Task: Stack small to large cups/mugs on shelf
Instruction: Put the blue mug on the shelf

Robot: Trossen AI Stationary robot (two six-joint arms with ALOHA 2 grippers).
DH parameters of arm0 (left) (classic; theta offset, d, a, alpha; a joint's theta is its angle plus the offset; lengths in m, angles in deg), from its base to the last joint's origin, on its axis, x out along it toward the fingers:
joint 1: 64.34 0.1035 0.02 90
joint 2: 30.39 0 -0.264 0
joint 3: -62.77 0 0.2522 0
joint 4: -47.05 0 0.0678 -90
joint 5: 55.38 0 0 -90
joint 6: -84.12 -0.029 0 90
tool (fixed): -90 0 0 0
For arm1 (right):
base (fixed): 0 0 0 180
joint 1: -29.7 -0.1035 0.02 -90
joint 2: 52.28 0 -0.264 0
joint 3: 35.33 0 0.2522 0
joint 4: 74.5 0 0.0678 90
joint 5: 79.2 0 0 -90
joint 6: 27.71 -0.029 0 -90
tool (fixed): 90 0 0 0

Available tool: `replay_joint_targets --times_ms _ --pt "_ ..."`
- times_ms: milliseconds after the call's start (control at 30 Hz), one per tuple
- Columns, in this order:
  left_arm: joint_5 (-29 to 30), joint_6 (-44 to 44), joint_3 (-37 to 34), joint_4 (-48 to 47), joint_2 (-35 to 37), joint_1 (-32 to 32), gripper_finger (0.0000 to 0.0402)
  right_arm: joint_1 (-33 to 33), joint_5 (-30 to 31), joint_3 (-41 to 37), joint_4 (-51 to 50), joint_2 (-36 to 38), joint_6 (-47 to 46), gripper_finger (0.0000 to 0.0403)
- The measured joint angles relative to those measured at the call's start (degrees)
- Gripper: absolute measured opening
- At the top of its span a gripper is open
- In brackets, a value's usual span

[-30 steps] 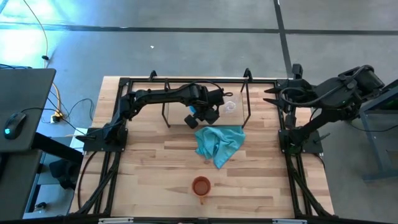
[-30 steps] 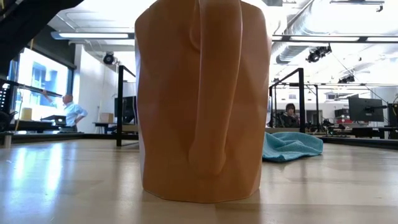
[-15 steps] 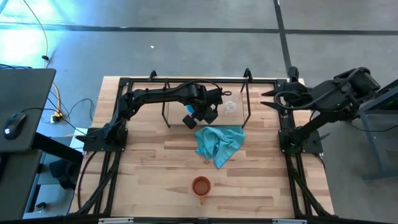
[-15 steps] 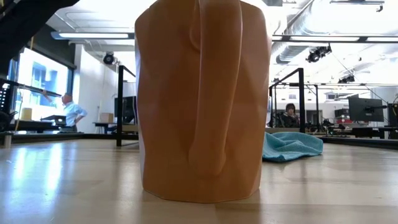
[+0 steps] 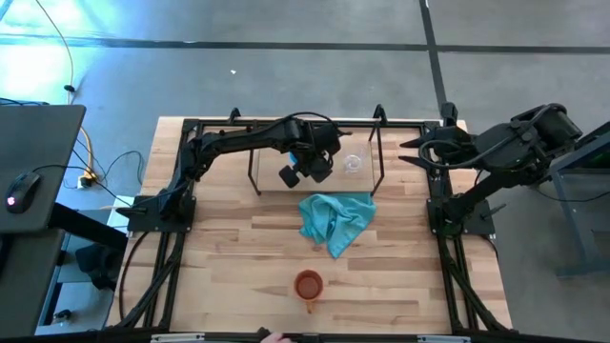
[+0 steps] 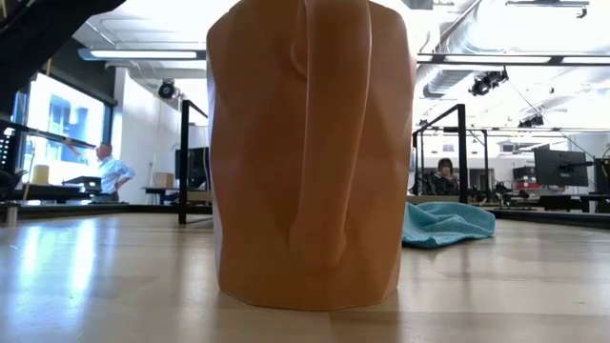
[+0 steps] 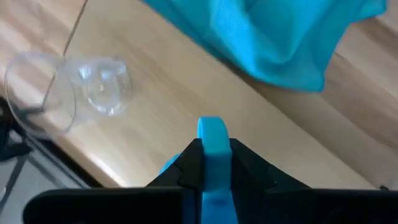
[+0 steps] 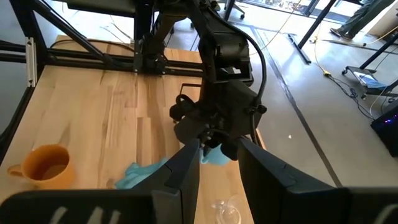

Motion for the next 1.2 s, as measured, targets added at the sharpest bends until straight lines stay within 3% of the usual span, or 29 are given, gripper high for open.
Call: replay_joint_targets --times_ms 1200 --pt "-1.59 -6.45 -0.11 1.27 -3.93 -0.19 0.0039 0.0 -0.54 0.0 -0.26 0.0 2.43 0.0101"
